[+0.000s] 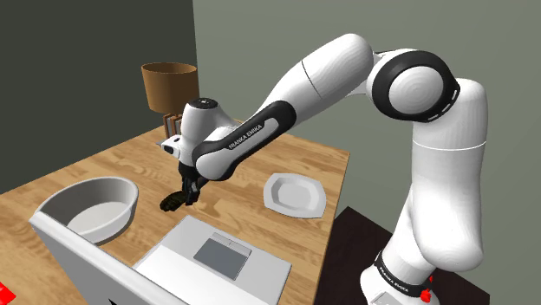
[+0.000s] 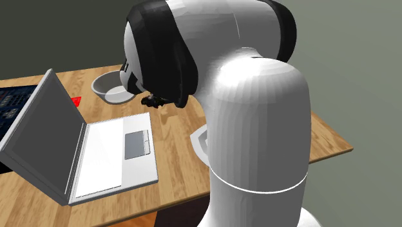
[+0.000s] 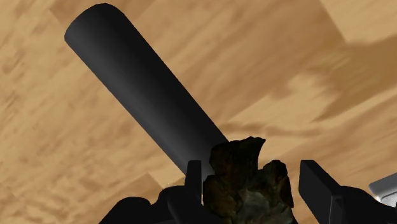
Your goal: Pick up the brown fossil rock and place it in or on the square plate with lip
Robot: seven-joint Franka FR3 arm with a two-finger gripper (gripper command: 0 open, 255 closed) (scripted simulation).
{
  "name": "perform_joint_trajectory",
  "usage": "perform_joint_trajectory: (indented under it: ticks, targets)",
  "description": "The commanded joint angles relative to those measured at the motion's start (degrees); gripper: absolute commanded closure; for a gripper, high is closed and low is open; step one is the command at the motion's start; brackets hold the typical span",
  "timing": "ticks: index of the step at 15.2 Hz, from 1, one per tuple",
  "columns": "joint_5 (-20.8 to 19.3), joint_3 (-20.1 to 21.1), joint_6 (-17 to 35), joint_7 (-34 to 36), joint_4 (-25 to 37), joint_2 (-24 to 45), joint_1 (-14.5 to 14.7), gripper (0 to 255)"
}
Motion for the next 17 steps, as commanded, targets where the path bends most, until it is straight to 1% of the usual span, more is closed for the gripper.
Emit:
perform_joint_trajectory:
  ticks: [1,9,17]
  targets:
    - [0.0,0.0,0.0,0.0,0.0,0.0,0.0,255]
    - [0.0,0.0,0.0,0.0,0.0,0.0,0.0,255]
    - [1.2,0.6,-5.1,-0.8,1.5,-3.6,-0.4,255]
